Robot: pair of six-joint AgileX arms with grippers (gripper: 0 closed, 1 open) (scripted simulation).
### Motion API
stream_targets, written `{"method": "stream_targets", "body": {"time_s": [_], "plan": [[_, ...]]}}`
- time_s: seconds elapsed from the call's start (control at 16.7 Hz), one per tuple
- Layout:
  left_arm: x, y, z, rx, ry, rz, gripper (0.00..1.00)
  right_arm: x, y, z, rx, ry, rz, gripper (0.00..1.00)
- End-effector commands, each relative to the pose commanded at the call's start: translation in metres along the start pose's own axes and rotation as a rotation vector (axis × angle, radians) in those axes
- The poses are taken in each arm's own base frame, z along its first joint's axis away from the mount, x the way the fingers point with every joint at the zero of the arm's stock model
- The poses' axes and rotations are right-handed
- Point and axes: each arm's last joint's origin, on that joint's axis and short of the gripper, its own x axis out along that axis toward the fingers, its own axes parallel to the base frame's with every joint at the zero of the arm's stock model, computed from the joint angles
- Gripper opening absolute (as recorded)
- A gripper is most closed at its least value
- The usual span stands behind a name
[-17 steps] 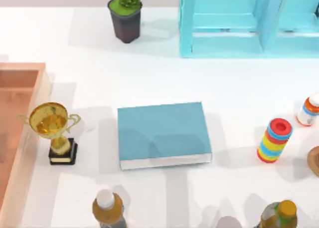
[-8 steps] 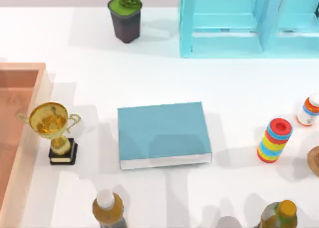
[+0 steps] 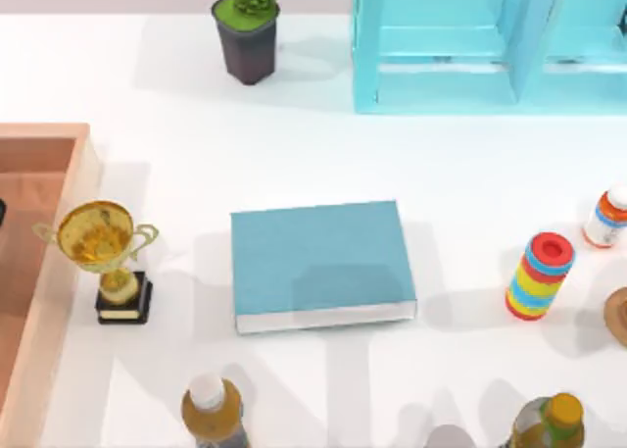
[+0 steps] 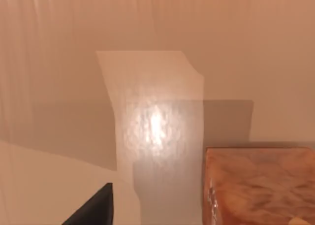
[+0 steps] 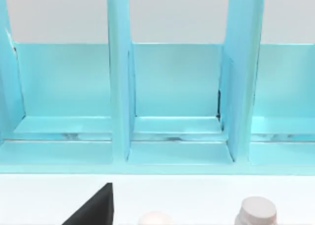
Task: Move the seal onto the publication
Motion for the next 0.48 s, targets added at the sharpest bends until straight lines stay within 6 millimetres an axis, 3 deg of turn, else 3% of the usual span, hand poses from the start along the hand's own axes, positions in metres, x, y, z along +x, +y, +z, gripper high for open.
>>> {"method": "stream_targets", "body": {"time_s": [0.18, 0.48], "plan": [[0.0, 0.0, 0.0, 0.0, 0.0, 0.0, 1.0, 0.0, 0.0, 0.0, 0.0, 0.0, 0.0, 1.0], [0.0, 0.0, 0.0, 0.0, 0.0, 0.0, 0.62, 0.0, 0.0, 0.0, 0.0, 0.0, 0.0, 1.0]]}}
